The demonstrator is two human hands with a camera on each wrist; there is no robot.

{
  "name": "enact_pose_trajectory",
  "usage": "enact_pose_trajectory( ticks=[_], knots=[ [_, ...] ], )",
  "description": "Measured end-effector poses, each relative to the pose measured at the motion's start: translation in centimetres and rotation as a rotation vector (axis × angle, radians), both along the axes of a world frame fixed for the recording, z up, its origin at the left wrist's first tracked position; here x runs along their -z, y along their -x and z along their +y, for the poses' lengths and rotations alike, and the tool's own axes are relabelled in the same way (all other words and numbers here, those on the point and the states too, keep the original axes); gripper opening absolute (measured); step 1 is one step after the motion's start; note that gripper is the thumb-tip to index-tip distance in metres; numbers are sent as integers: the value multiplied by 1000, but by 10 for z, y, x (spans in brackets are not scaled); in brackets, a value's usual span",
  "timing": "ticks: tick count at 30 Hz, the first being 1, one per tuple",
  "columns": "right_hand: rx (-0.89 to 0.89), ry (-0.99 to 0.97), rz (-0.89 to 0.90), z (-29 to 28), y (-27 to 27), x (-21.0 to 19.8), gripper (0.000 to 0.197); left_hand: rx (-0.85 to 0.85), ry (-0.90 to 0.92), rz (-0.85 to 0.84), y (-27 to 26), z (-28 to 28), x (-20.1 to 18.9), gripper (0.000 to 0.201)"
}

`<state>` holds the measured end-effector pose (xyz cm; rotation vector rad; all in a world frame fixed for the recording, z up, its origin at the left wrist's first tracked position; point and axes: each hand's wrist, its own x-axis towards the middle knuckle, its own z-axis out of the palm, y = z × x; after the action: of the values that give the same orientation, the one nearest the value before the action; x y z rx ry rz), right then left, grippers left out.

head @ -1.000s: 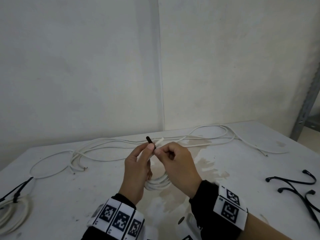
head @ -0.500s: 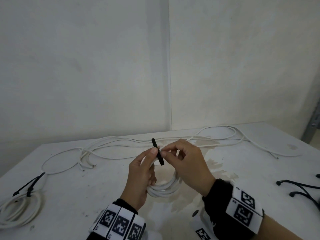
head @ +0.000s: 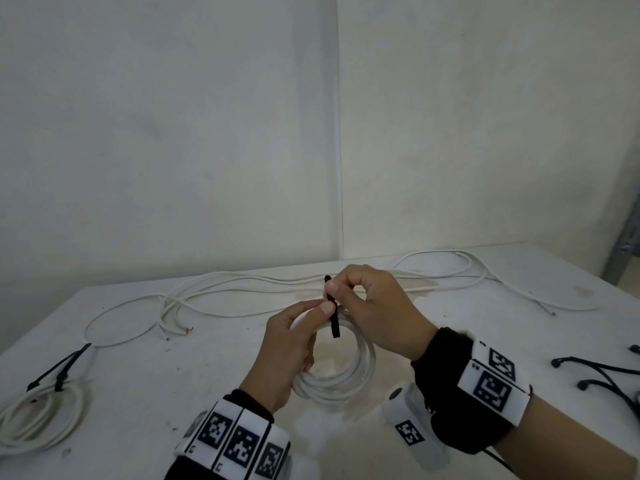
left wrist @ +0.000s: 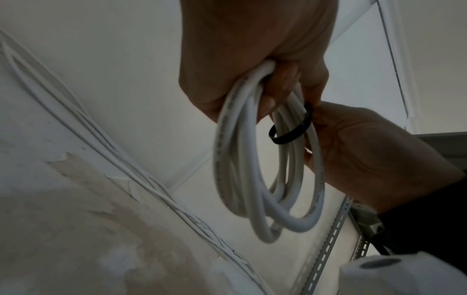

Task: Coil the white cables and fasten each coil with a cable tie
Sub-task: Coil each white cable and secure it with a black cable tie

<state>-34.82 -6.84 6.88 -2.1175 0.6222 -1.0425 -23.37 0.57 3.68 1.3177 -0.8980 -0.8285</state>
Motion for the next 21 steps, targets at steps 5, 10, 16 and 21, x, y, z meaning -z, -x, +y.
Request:
enact_pose_trajectory(
  ticks=[5, 10, 16, 21],
  knots=[
    [69, -107, -175, -1, -1, -15, 23, 19, 10, -7, 8, -2, -7, 14],
    [44, -164, -260, 1, 0, -21, 27, 35, 32, -22, 9, -4, -11, 15],
    [-106, -168, -131, 2, 4, -4, 27, 65, 51, 53, 11, 1, -2, 22],
    [-8, -62, -257, -1, 3, 10, 31, 285, 40, 88, 12, 5, -2, 26]
  ],
)
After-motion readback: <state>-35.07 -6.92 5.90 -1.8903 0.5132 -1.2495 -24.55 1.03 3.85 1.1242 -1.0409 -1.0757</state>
